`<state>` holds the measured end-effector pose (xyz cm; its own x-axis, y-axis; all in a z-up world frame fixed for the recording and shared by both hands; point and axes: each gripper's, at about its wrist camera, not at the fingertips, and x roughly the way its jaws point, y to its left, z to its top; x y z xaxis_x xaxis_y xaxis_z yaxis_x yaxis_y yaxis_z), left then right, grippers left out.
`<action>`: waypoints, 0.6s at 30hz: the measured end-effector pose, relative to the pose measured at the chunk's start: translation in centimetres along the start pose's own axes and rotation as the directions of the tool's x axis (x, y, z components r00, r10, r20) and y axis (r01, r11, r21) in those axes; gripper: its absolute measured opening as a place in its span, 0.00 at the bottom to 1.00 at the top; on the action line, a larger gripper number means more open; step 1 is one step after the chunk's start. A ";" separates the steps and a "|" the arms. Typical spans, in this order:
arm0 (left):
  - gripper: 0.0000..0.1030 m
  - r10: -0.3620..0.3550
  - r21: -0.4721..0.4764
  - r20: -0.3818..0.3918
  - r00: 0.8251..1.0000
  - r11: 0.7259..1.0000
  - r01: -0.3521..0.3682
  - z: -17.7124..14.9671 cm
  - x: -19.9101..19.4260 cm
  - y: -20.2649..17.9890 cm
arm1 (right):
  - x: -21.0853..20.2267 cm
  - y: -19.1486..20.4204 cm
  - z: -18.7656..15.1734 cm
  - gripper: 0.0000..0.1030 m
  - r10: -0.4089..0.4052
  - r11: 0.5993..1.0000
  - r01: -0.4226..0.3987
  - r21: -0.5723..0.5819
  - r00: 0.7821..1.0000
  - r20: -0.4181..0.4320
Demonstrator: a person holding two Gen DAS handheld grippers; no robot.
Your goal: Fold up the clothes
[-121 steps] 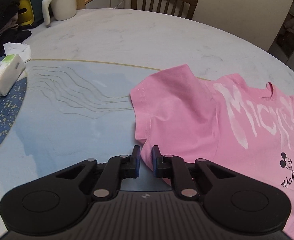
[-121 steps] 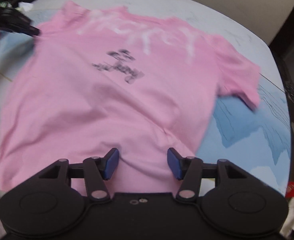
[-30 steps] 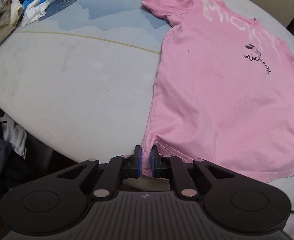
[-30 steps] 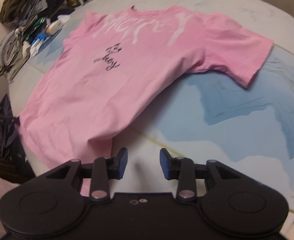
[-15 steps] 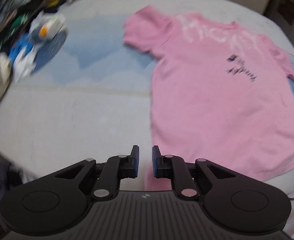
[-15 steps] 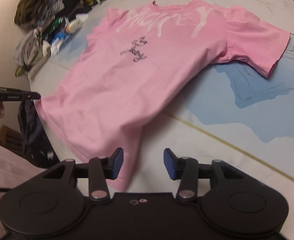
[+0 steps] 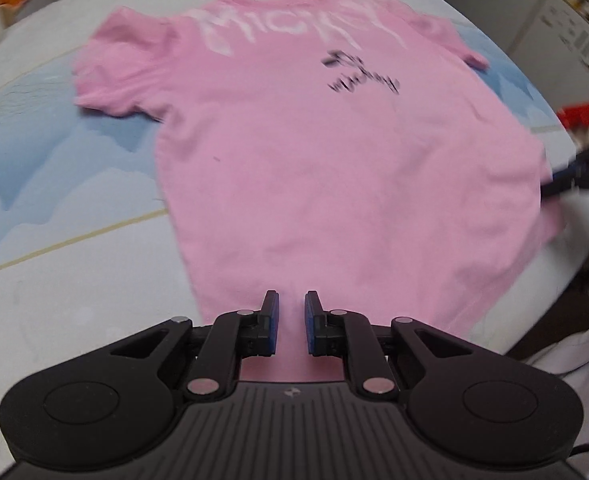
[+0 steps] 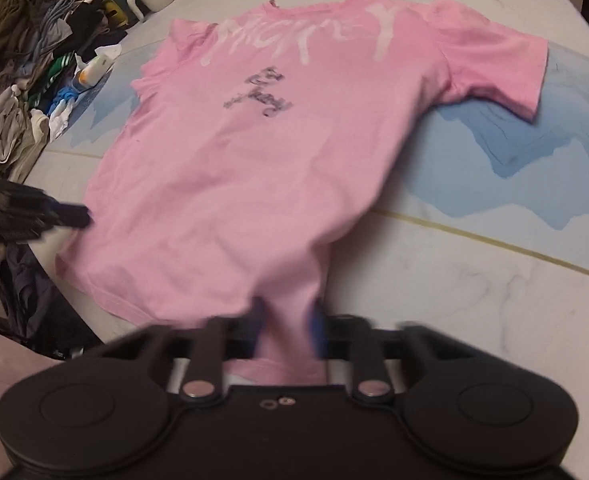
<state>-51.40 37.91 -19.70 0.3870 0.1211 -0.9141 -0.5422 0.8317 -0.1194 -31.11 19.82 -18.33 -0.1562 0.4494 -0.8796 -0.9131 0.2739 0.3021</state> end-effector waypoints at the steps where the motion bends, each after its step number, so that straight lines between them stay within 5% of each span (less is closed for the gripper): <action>1: 0.12 -0.014 0.020 0.013 1.000 1.000 0.013 -0.1 0.0 0.0 | -0.5 0.8 0.3 1.00 -0.015 1.000 0.015 -0.007 1.000 0.016; 7: 0.12 -0.061 0.094 0.047 0.997 0.994 0.056 -0.3 0.0 0.3 | -0.1 6.3 4.3 1.00 -0.035 0.997 0.041 -0.063 0.995 0.092; 12: 0.12 -0.073 0.102 0.060 0.996 0.993 0.066 -0.2 0.0 0.4 | 6.5 8.1 6.8 1.00 -0.078 0.995 0.078 -0.059 0.997 0.011; 18: 0.12 -0.081 0.095 0.106 0.991 0.993 0.071 0.3 -0.6 1.1 | 7.6 7.8 6.2 1.00 -0.115 0.993 0.114 -0.038 0.993 -0.029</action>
<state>-51.96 38.89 -19.10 0.5068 0.1102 -0.8550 -0.4397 0.8861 -0.1464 -37.14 30.64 -20.40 -0.0609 0.3904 -0.9186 -0.9386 0.2909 0.1858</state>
